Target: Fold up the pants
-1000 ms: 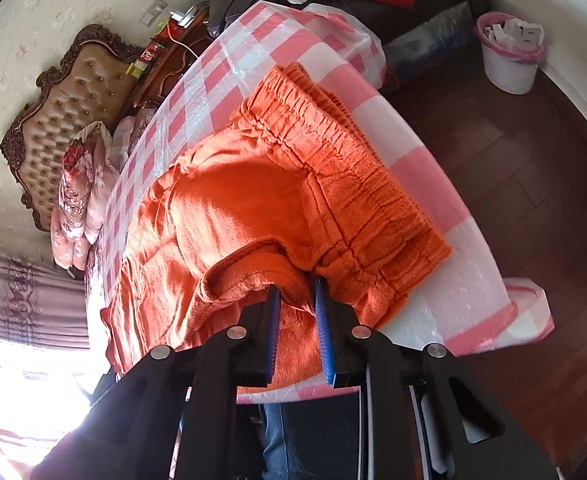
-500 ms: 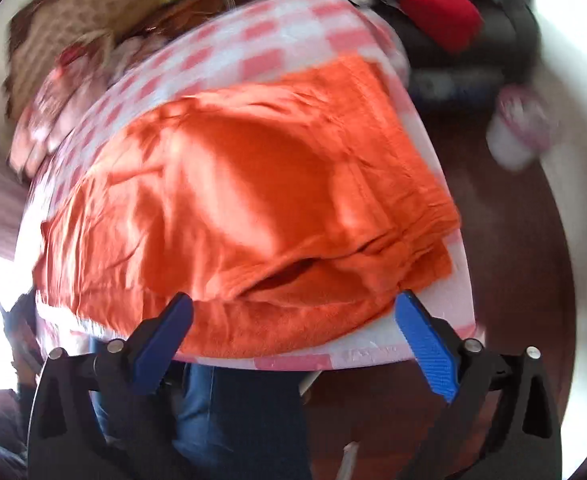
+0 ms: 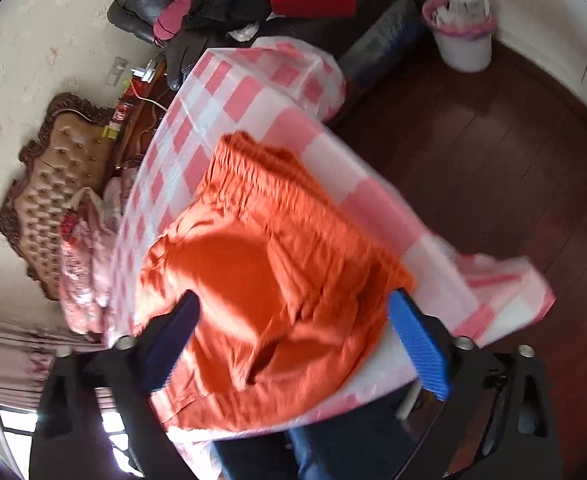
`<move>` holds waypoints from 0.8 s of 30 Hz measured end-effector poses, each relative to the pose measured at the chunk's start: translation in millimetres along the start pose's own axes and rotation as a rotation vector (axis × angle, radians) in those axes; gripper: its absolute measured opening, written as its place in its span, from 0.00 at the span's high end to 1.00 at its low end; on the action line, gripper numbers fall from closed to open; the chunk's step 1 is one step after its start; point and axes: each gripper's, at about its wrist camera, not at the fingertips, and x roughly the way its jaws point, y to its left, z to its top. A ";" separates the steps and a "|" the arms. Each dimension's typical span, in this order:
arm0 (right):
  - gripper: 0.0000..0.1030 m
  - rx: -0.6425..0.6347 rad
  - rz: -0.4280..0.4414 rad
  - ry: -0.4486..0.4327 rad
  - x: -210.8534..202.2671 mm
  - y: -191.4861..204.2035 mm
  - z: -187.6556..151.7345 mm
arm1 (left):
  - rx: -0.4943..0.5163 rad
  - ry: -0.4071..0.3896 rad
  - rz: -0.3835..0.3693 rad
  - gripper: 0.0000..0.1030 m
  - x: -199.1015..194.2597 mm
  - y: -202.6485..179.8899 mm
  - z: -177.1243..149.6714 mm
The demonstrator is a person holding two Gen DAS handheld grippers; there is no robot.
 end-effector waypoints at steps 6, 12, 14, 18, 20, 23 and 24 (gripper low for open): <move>0.51 -0.103 -0.082 0.026 25.0 11.6 7.2 | 0.016 -0.002 -0.014 0.78 -10.5 6.1 -5.0; 0.68 -0.188 -0.154 -0.005 26.4 15.9 2.4 | 0.080 0.007 0.025 0.60 -8.5 3.1 -5.8; 0.66 -0.178 -0.157 -0.003 27.8 14.6 3.7 | 0.091 0.014 0.044 0.58 -4.3 0.1 -3.3; 0.70 -0.197 -0.161 -0.004 30.5 15.8 4.5 | 0.170 0.032 0.124 0.79 5.9 -13.1 0.5; 0.79 -0.218 -0.168 -0.016 29.4 20.1 3.5 | 0.240 0.042 0.159 0.83 9.0 -22.6 0.4; 0.82 -0.220 -0.149 -0.019 25.3 25.0 3.6 | 0.311 0.059 0.193 0.88 10.9 -33.5 1.2; 0.82 -0.217 -0.142 -0.019 23.7 25.5 3.8 | 0.301 0.072 0.177 0.88 8.8 -34.1 5.7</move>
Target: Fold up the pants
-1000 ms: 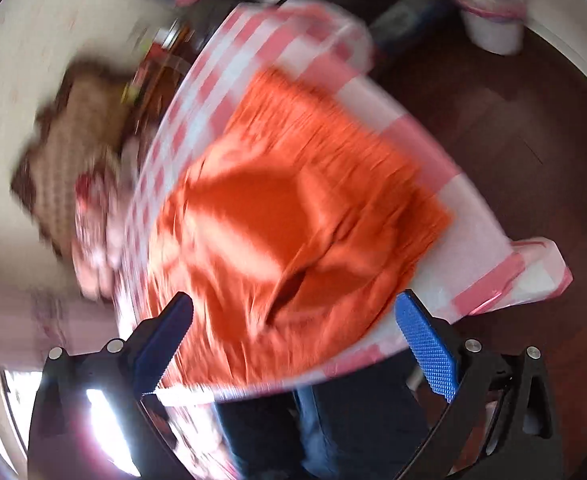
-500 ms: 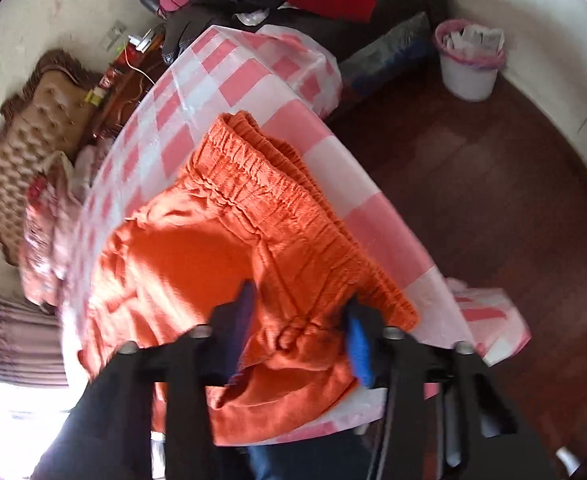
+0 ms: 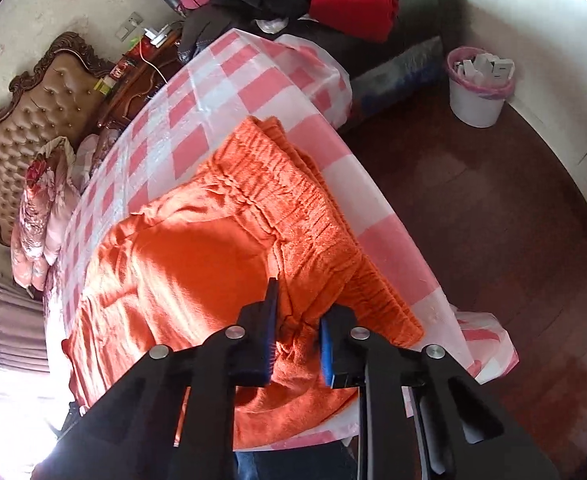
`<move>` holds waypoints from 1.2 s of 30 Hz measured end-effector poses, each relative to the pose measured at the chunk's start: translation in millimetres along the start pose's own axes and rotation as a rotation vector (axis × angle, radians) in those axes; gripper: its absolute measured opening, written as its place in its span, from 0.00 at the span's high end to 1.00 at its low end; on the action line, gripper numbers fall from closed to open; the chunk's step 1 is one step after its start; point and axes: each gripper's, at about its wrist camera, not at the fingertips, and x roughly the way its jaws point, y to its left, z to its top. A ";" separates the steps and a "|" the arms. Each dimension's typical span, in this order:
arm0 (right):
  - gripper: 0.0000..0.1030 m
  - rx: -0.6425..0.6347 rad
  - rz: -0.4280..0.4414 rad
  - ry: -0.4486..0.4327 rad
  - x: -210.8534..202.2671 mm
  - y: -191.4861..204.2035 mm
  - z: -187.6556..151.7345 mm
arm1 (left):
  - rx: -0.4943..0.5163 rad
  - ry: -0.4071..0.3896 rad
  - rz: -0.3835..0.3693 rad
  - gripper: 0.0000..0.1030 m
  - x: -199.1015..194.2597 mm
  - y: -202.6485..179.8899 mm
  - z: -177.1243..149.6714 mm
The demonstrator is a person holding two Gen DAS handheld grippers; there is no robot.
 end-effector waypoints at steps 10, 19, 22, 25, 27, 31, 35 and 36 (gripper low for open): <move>0.83 0.091 0.232 0.006 -41.6 35.9 78.4 | -0.060 -0.023 -0.211 0.90 -56.8 0.3 155.4; 0.84 0.089 0.092 0.060 -26.4 -0.2 14.5 | -0.163 0.099 -0.210 0.90 -25.9 65.0 47.3; 0.84 0.095 0.004 0.113 4.0 -22.3 -10.6 | -0.199 0.149 -0.191 0.90 4.8 75.5 9.0; 0.84 0.062 -0.016 0.081 -2.1 -18.4 -12.8 | -0.216 0.141 -0.201 0.90 9.8 77.5 1.5; 0.84 0.045 -0.012 0.065 -12.2 -8.6 -8.6 | -0.224 0.106 -0.215 0.90 -3.9 78.6 8.5; 0.84 -0.014 0.001 0.000 -43.4 10.1 -7.2 | -0.206 0.043 -0.212 0.90 -39.8 74.5 18.3; 0.84 -0.052 -0.101 0.034 -22.7 6.9 -5.7 | -0.215 0.138 -0.188 0.90 -3.4 74.3 -9.8; 0.84 -0.051 -0.116 0.050 -14.7 4.4 -7.3 | -0.217 0.125 -0.184 0.90 -2.6 74.4 -13.3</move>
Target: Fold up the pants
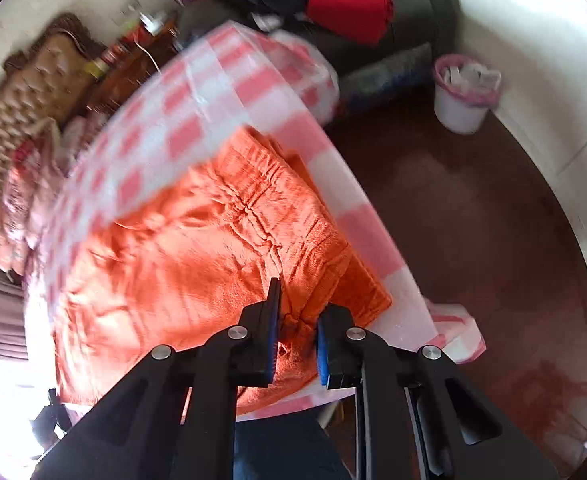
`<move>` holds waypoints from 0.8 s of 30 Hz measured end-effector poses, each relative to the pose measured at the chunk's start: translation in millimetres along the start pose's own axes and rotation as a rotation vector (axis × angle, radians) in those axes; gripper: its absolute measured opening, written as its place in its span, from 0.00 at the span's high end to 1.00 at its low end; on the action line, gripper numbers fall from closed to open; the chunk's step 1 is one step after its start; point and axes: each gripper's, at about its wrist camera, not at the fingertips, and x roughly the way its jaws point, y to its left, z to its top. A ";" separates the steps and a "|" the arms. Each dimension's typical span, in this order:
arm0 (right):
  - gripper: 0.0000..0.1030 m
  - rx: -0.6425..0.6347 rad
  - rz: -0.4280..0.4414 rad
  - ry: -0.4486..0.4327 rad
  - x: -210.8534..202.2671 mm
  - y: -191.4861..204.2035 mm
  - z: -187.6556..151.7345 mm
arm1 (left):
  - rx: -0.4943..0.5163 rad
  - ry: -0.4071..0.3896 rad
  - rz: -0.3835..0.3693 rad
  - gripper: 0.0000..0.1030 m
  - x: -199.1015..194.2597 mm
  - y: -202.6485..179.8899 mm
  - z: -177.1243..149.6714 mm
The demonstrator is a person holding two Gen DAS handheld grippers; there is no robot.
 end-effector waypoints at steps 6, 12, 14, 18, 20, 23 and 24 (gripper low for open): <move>0.84 -0.055 -0.074 -0.048 -0.6 6.5 -6.7 | -0.002 -0.048 0.027 0.90 -15.1 -3.5 -8.8; 0.84 -0.134 -0.186 -0.060 17.4 13.8 -13.4 | 0.101 -0.088 0.096 0.76 -16.0 -19.5 0.7; 0.82 -0.157 -0.212 -0.065 19.0 16.9 -14.3 | 0.135 -0.140 0.076 0.60 -23.1 -30.7 17.8; 0.81 -0.155 -0.229 -0.074 23.0 16.4 -15.2 | 0.278 -0.160 -0.012 0.48 0.0 -63.9 63.2; 0.78 -0.162 -0.234 -0.081 23.1 15.5 -16.6 | 0.310 -0.128 -0.004 0.50 25.1 -69.5 84.5; 0.75 -0.144 -0.221 -0.083 23.1 10.7 -17.7 | 0.283 -0.059 -0.049 0.63 53.6 -62.9 105.2; 0.72 -0.138 -0.218 -0.083 23.0 9.6 -17.8 | 0.265 -0.033 -0.063 0.73 63.0 -58.9 110.5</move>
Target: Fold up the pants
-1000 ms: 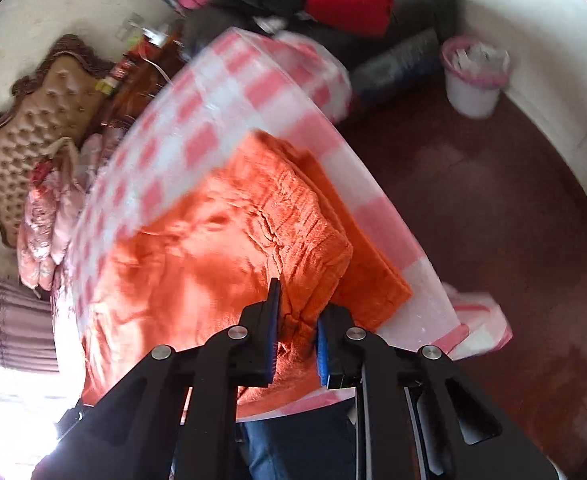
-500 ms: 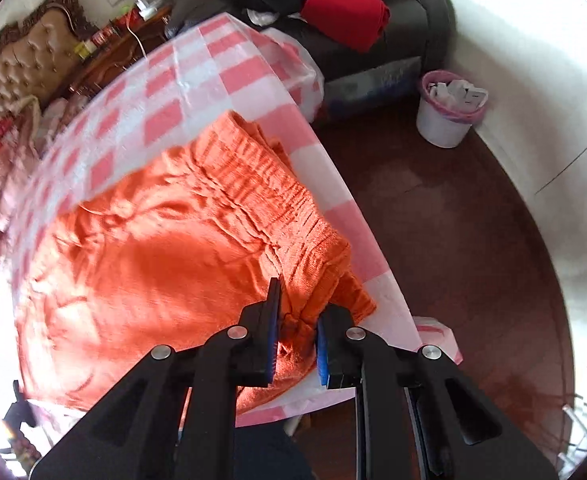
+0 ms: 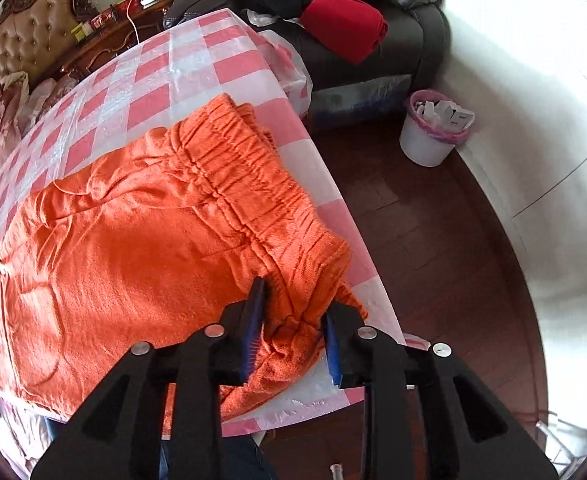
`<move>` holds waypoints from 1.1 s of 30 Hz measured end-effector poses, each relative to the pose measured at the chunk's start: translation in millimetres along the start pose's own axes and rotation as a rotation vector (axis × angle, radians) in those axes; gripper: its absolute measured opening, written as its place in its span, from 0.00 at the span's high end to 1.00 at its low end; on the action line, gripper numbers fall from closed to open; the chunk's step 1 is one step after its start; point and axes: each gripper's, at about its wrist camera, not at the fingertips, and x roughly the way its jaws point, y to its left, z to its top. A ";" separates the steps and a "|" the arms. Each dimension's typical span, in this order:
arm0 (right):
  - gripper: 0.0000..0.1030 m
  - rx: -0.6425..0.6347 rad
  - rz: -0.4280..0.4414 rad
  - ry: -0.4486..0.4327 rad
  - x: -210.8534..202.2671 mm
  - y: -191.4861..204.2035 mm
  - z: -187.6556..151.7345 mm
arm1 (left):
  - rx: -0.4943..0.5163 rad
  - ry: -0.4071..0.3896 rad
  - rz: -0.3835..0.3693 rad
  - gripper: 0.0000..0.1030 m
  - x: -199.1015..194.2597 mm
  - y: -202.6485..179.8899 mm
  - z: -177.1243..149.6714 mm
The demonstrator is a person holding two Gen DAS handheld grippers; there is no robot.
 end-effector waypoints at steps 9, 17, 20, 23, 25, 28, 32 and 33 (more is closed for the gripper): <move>0.63 0.021 0.003 -0.006 2.0 -6.3 -1.5 | -0.059 0.001 0.016 0.93 13.6 11.0 7.9; 0.37 0.090 0.113 -0.001 -5.9 -24.5 -1.0 | -0.139 -0.152 0.100 0.78 -25.7 -3.4 2.6; 0.33 0.105 0.124 -0.021 -14.1 -33.5 -0.5 | -0.082 -0.296 0.129 0.58 -59.9 -44.2 -7.1; 0.33 0.164 0.170 -0.042 -18.0 -48.8 1.3 | 0.008 -0.357 0.086 0.52 -76.4 -100.7 -20.0; 0.33 0.186 0.158 -0.083 -19.9 -56.9 3.6 | 0.118 -0.345 0.016 0.49 -77.3 -157.6 -36.7; 0.40 0.130 0.041 -0.084 -9.8 -56.5 5.9 | 0.240 -0.304 -0.085 0.49 -69.0 -238.1 -66.1; 0.41 0.140 -0.138 -0.229 -41.0 -54.2 11.8 | 0.410 -0.235 -0.176 0.49 -54.0 -341.9 -108.5; 0.41 0.111 -0.146 -0.287 -53.5 -48.0 15.8 | 0.453 -0.201 -0.220 0.49 -48.1 -368.3 -116.3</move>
